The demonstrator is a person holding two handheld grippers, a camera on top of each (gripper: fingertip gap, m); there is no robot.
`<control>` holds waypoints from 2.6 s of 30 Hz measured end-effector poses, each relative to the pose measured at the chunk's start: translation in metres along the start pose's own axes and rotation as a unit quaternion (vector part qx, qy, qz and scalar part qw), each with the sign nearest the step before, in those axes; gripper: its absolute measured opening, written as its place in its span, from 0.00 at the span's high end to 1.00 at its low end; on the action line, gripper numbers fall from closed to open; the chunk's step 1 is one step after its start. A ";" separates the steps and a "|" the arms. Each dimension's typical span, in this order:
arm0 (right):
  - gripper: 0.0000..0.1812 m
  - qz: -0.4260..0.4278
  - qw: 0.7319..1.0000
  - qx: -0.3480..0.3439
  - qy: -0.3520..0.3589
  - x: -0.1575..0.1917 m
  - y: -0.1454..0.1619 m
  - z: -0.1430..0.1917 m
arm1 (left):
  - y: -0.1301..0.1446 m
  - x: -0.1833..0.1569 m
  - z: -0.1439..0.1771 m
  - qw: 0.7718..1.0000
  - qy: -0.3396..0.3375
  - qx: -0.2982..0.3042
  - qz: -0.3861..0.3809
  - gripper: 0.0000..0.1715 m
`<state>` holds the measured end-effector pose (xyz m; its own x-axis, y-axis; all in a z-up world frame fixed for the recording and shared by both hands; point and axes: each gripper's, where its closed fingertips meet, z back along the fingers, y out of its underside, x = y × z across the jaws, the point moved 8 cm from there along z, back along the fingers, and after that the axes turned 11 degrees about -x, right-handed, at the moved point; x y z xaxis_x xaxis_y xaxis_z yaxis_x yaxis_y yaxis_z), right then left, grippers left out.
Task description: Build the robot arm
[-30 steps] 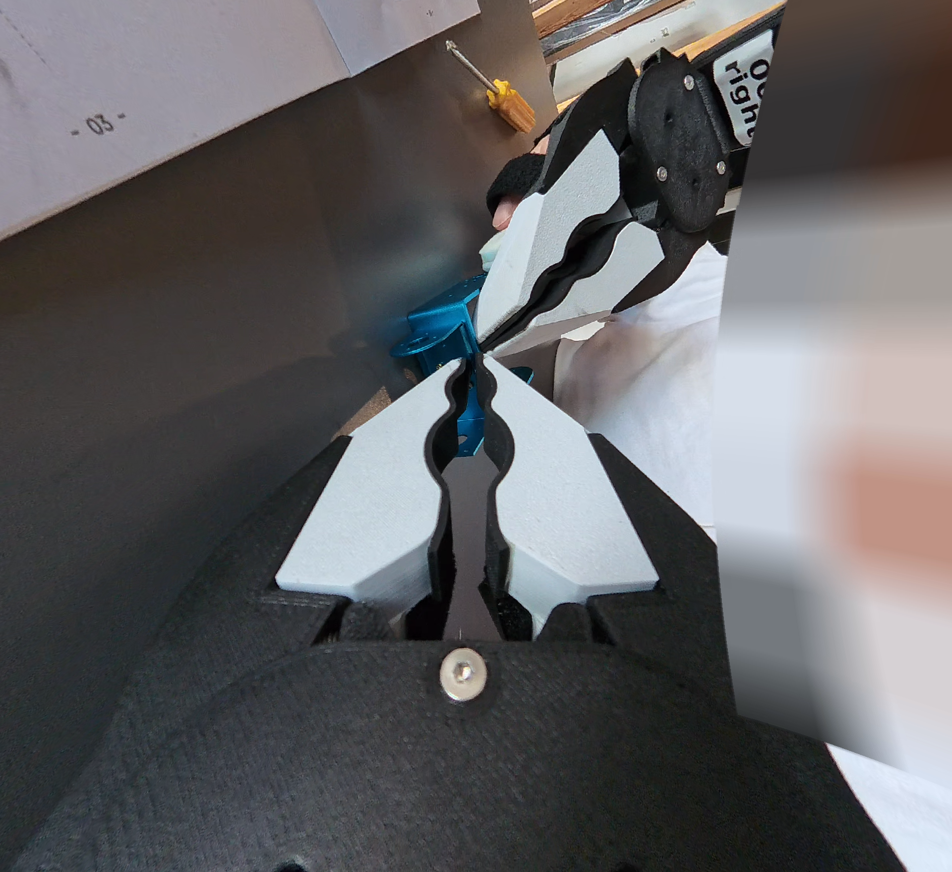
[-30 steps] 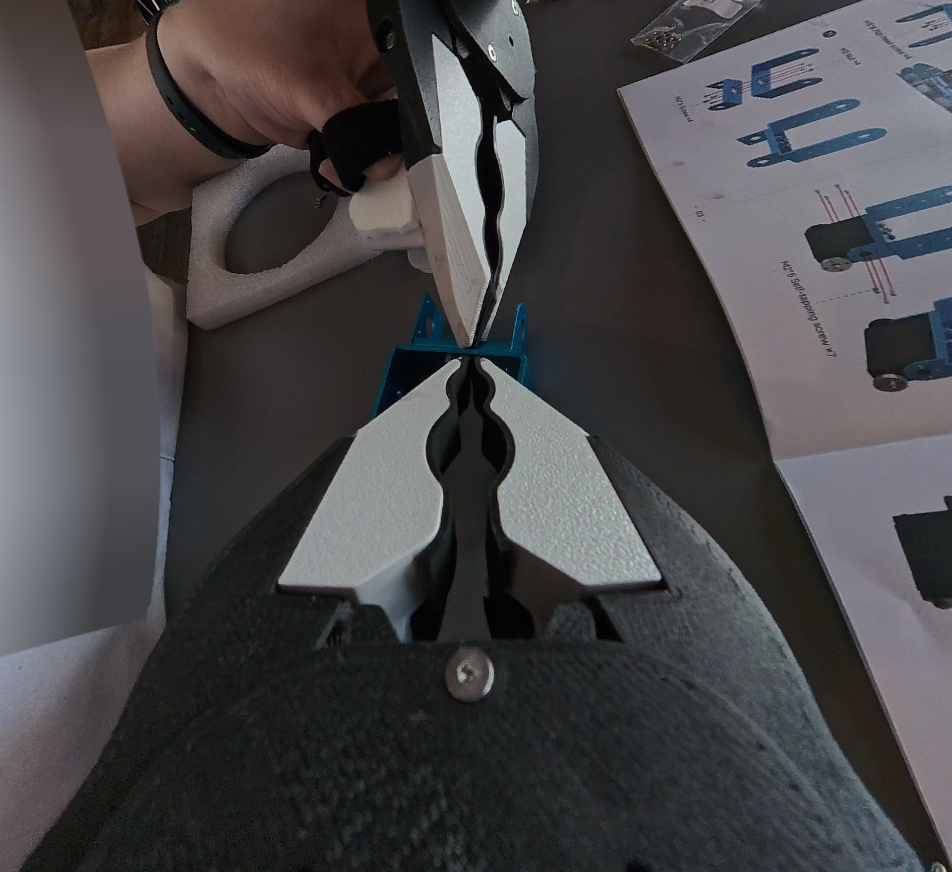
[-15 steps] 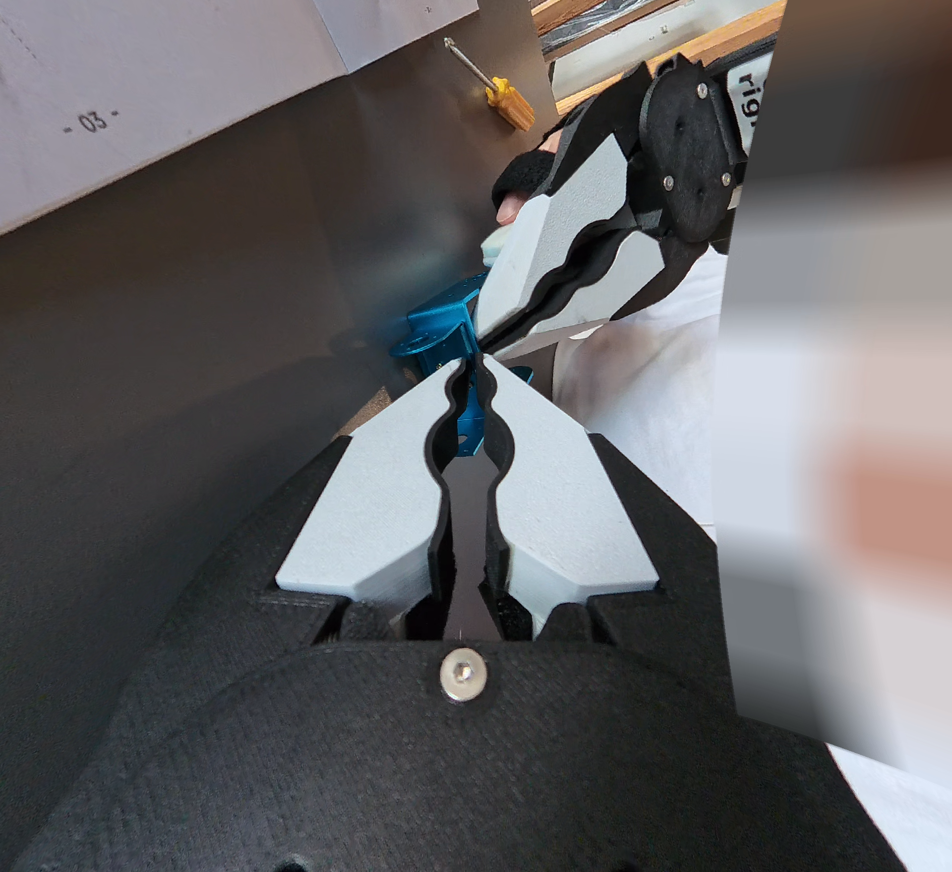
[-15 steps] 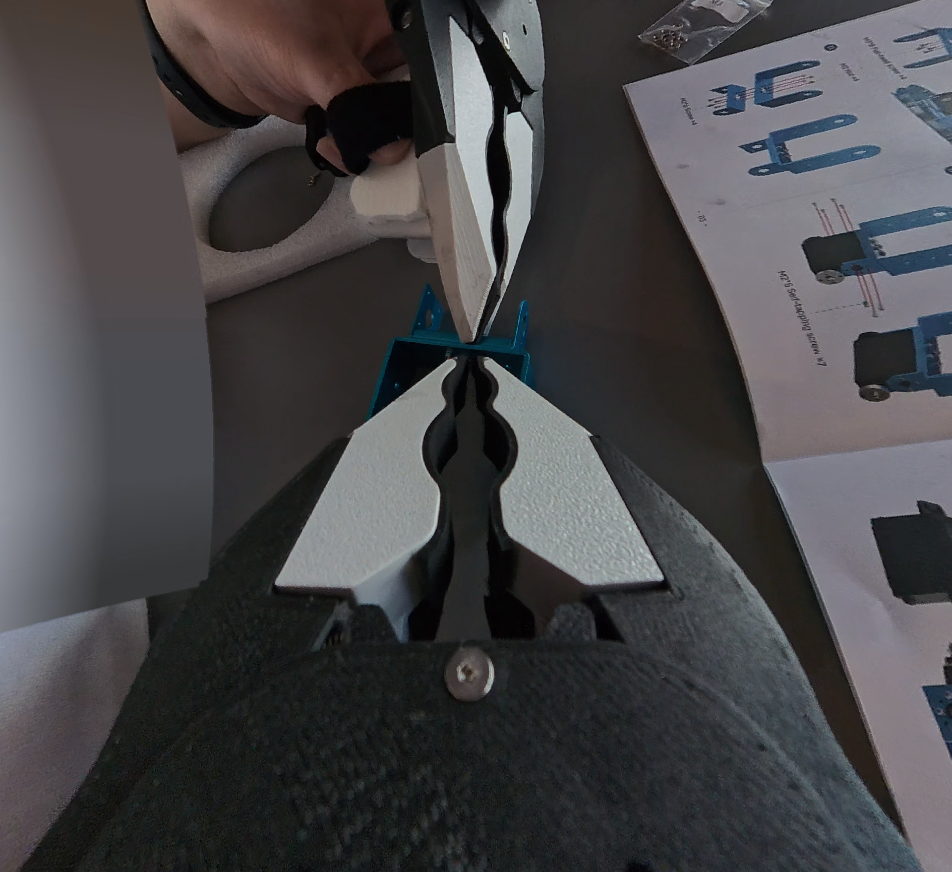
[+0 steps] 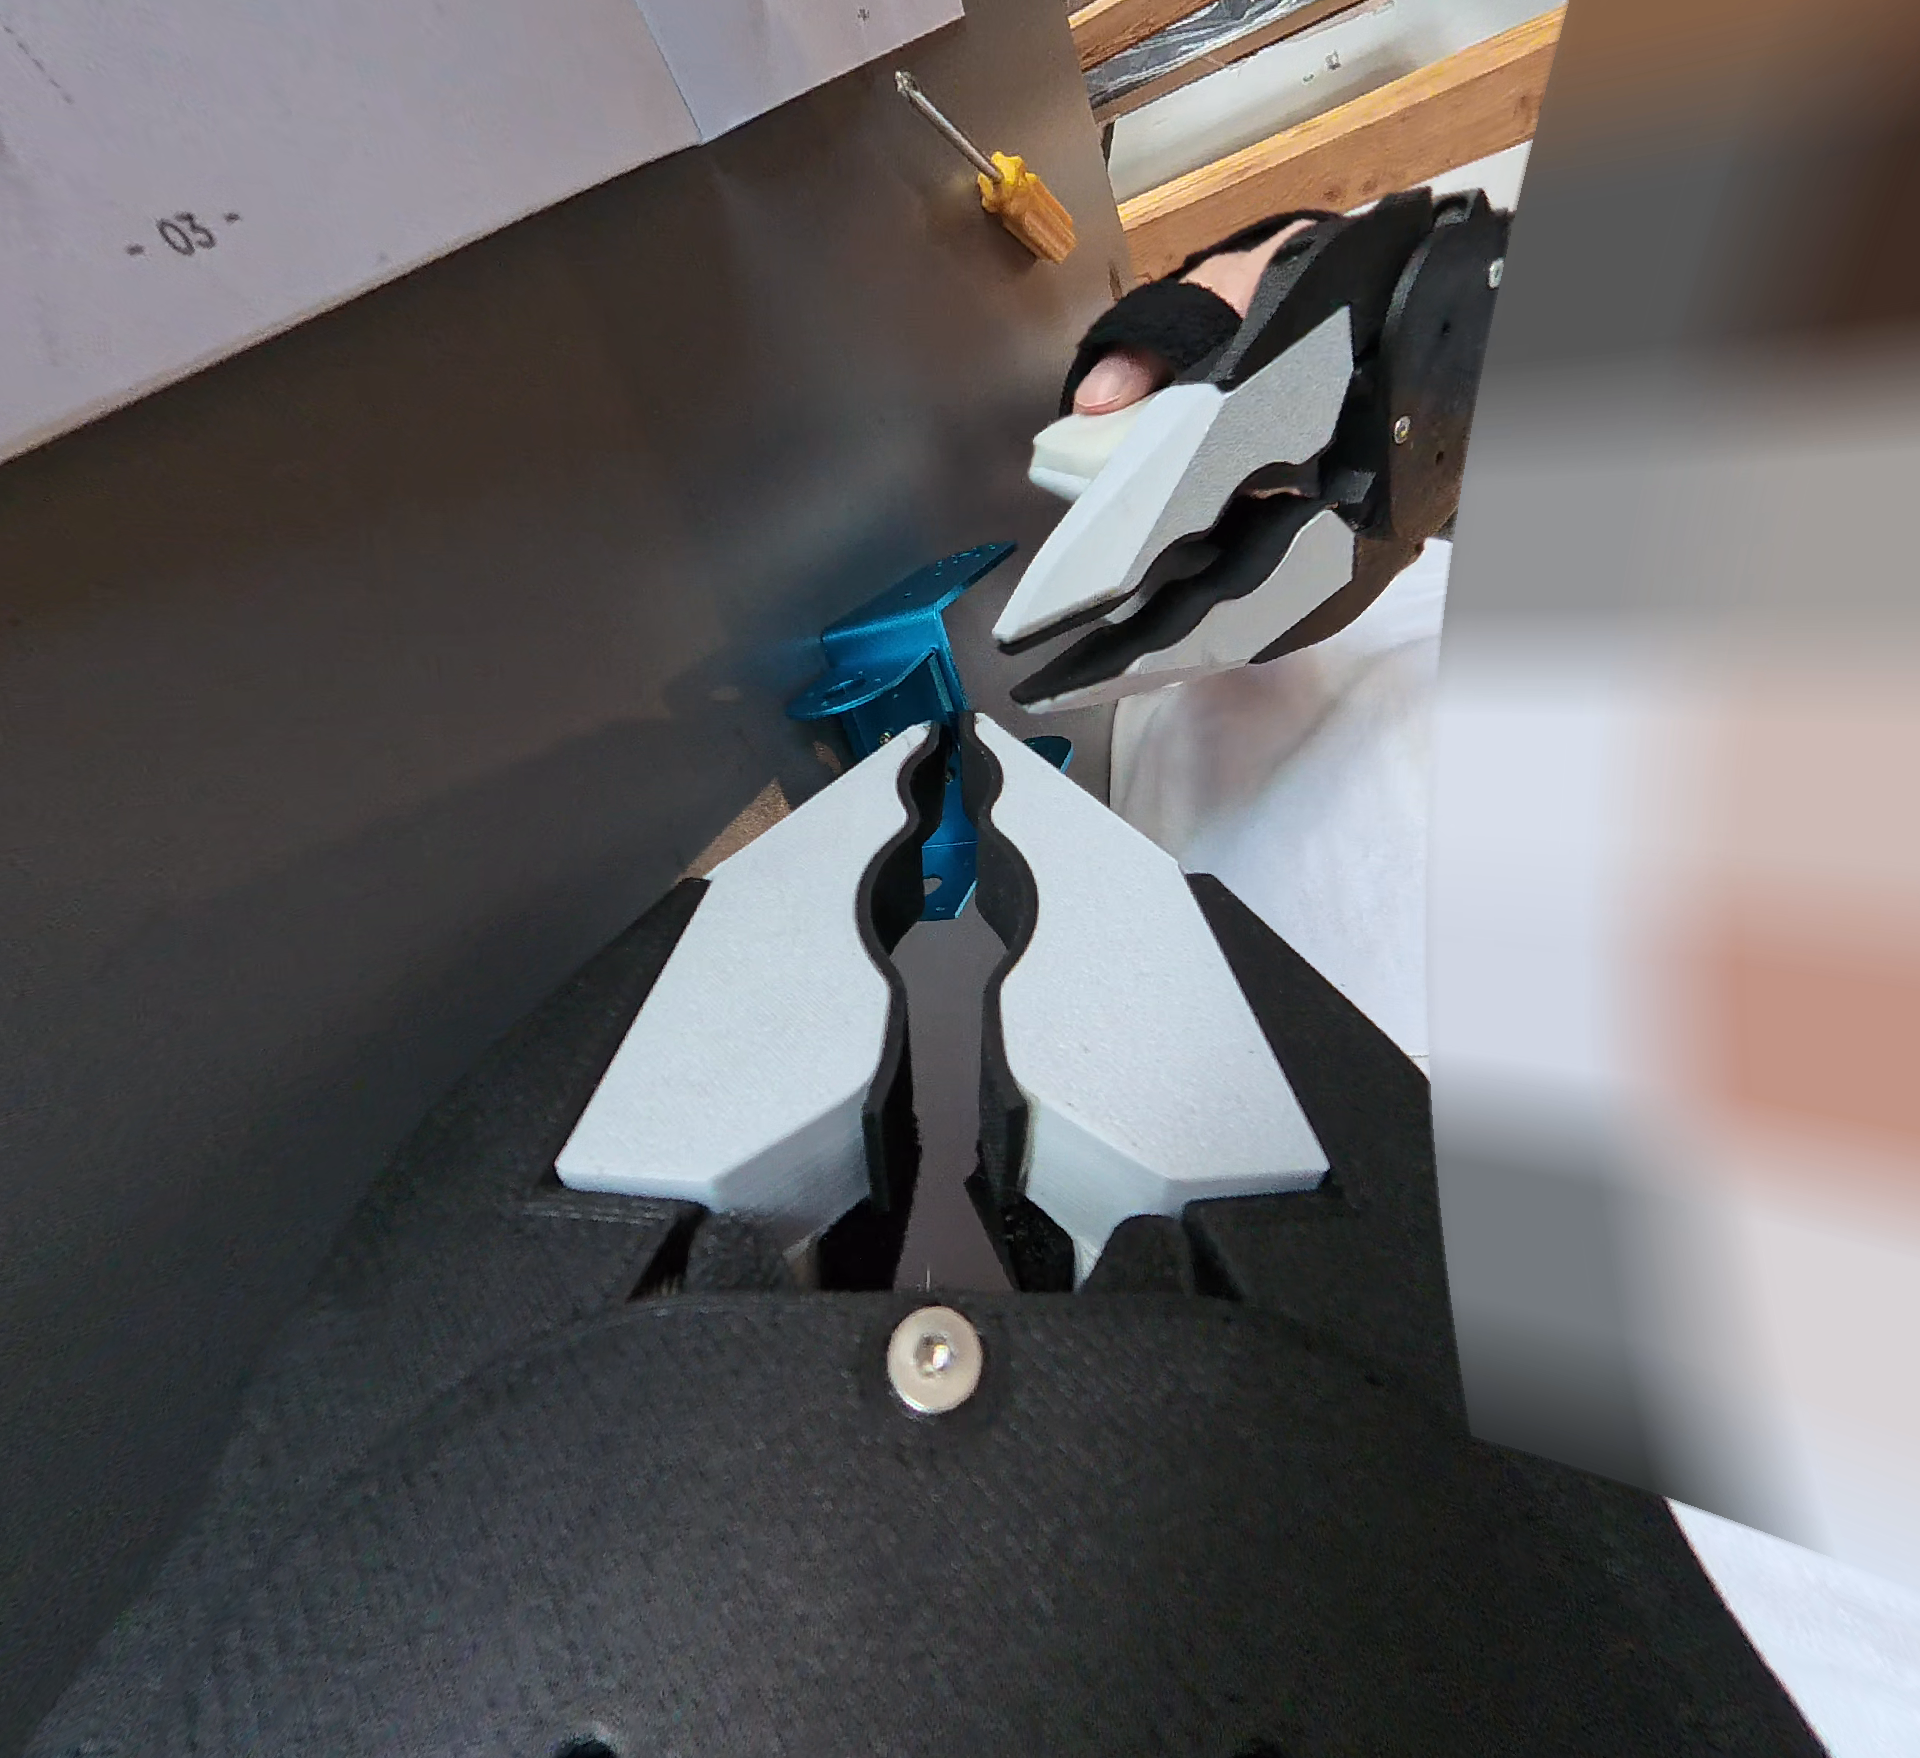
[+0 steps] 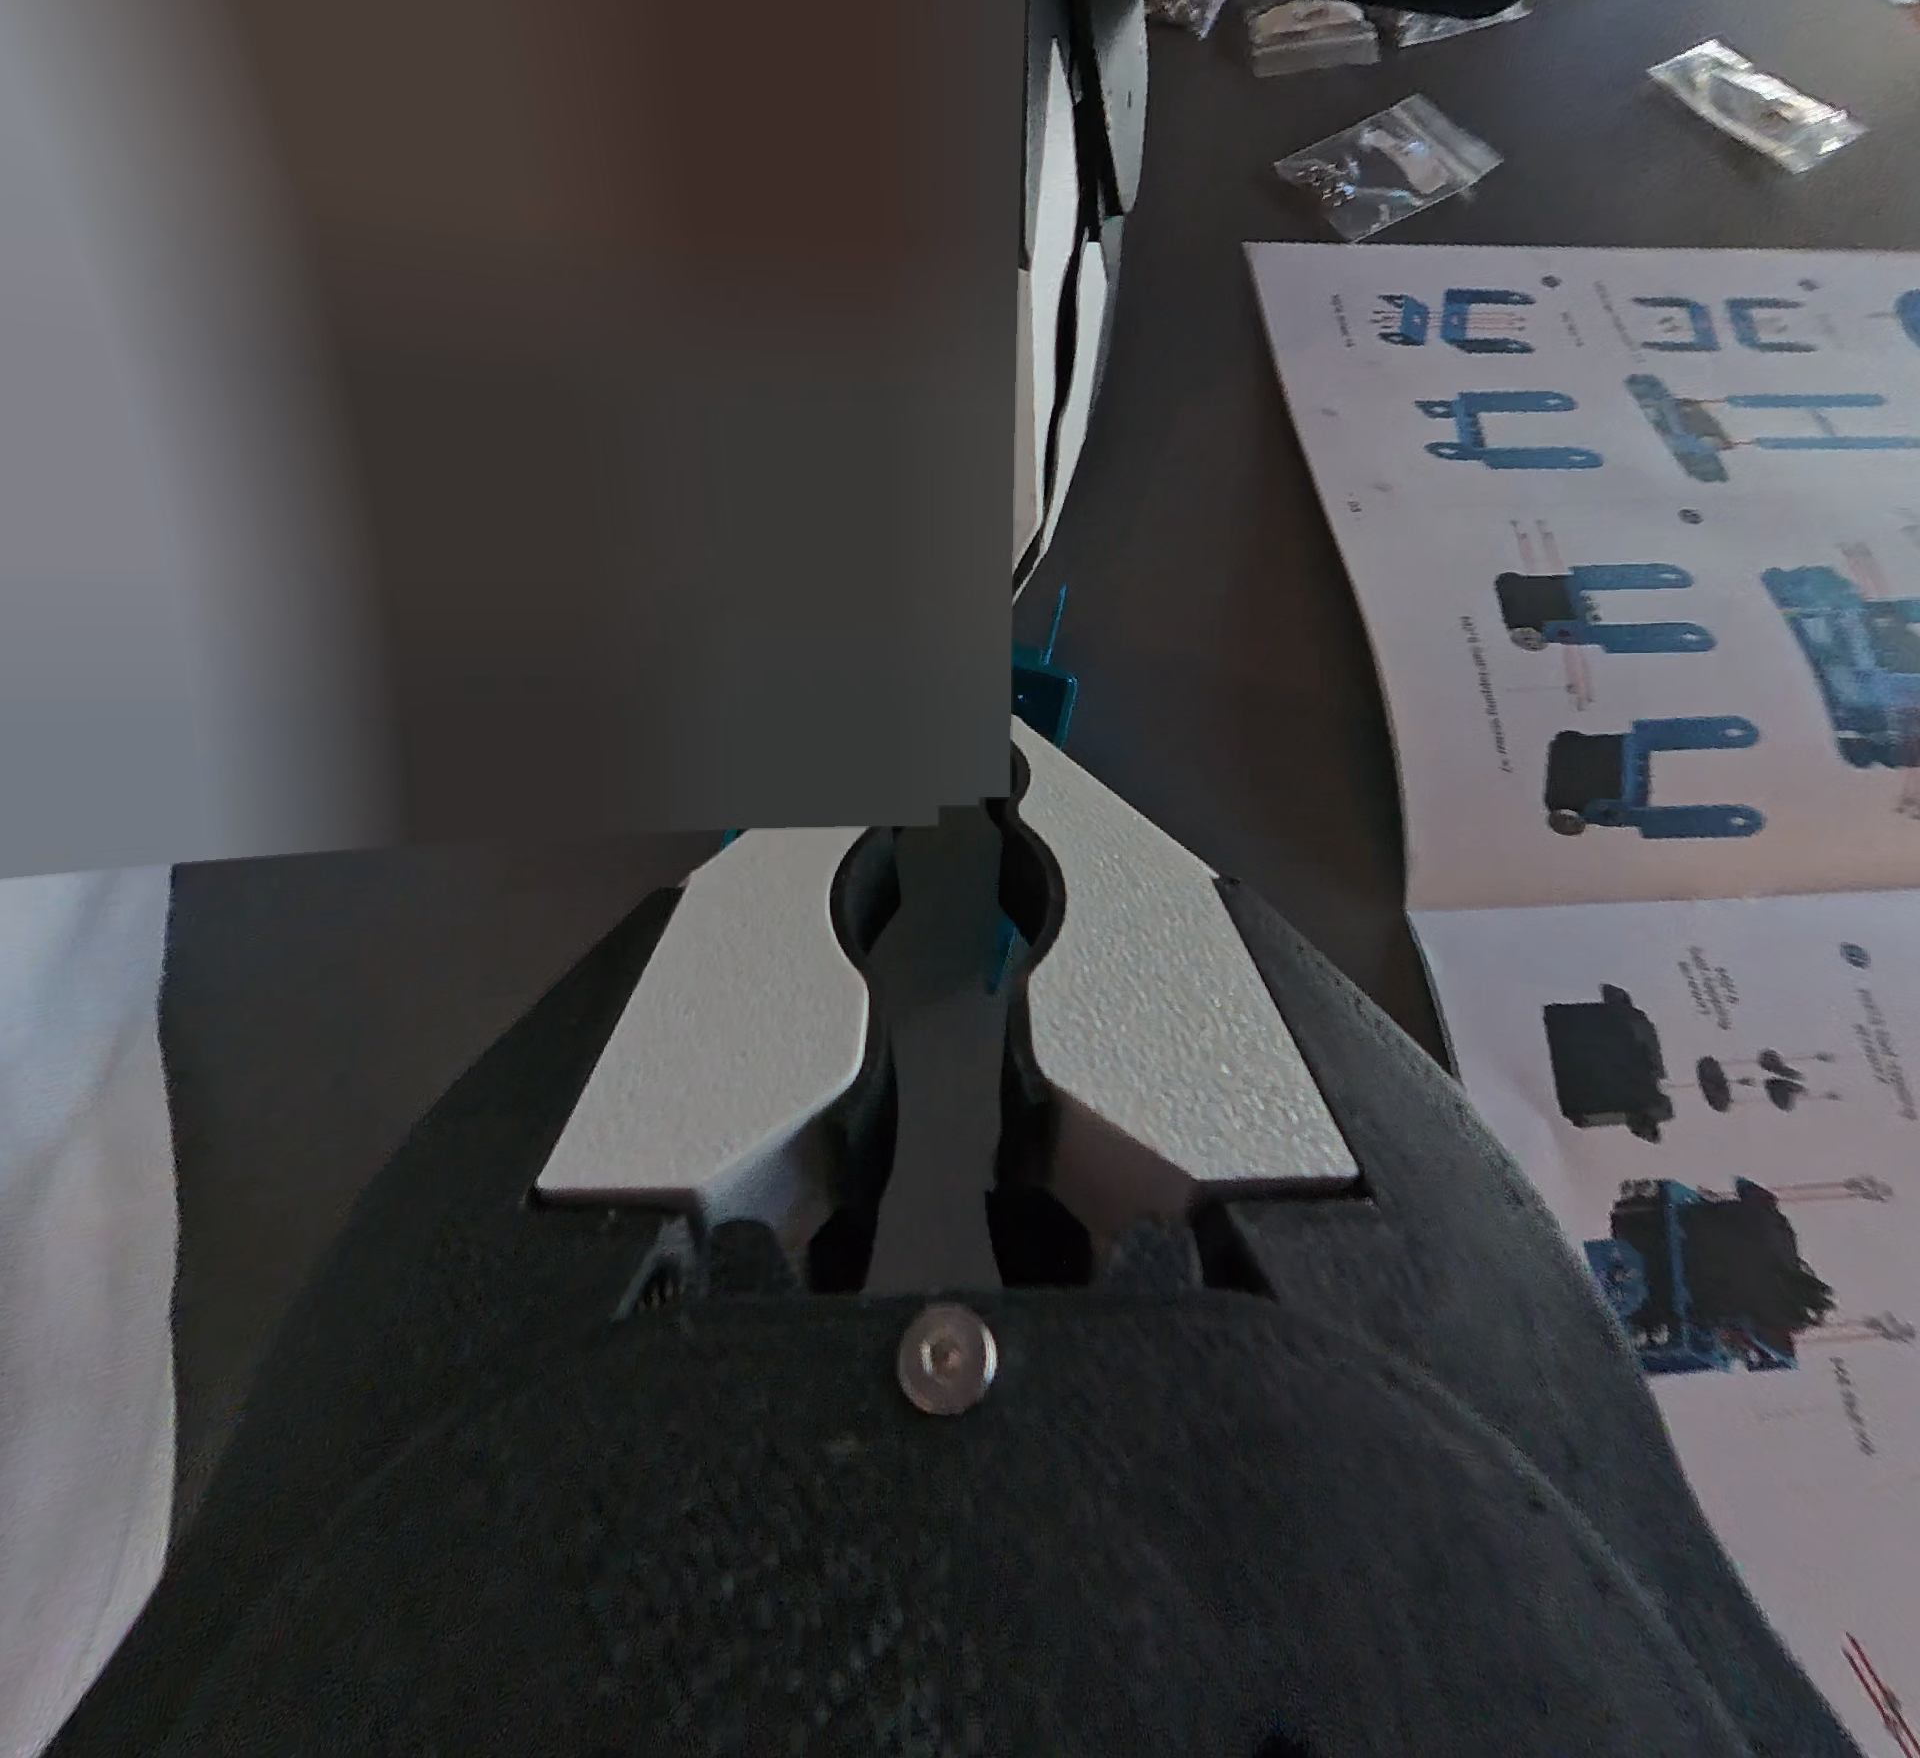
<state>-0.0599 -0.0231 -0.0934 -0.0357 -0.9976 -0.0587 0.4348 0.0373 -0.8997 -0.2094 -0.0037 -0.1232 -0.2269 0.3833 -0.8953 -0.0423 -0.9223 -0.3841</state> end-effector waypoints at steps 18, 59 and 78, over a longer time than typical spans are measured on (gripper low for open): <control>0.94 -0.018 0.999 -0.041 0.010 0.003 0.004 0.014 | 0.001 -0.001 0.002 1.000 -0.001 0.003 0.006 0.97; 0.90 0.059 0.997 -0.016 0.054 -0.018 0.015 0.012 | -0.006 -0.004 0.014 1.000 -0.016 -0.024 -0.008 0.91; 0.96 0.051 0.999 0.016 -0.009 0.004 0.024 0.005 | -0.002 -0.001 0.006 1.000 -0.007 -0.011 0.006 0.94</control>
<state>-0.0449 -0.0268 -0.1133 0.0259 -0.9898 -0.1404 0.4644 0.1363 -0.8751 -0.2145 -0.0028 -0.1203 -0.2413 0.3710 -0.8967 -0.0172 -0.9255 -0.3783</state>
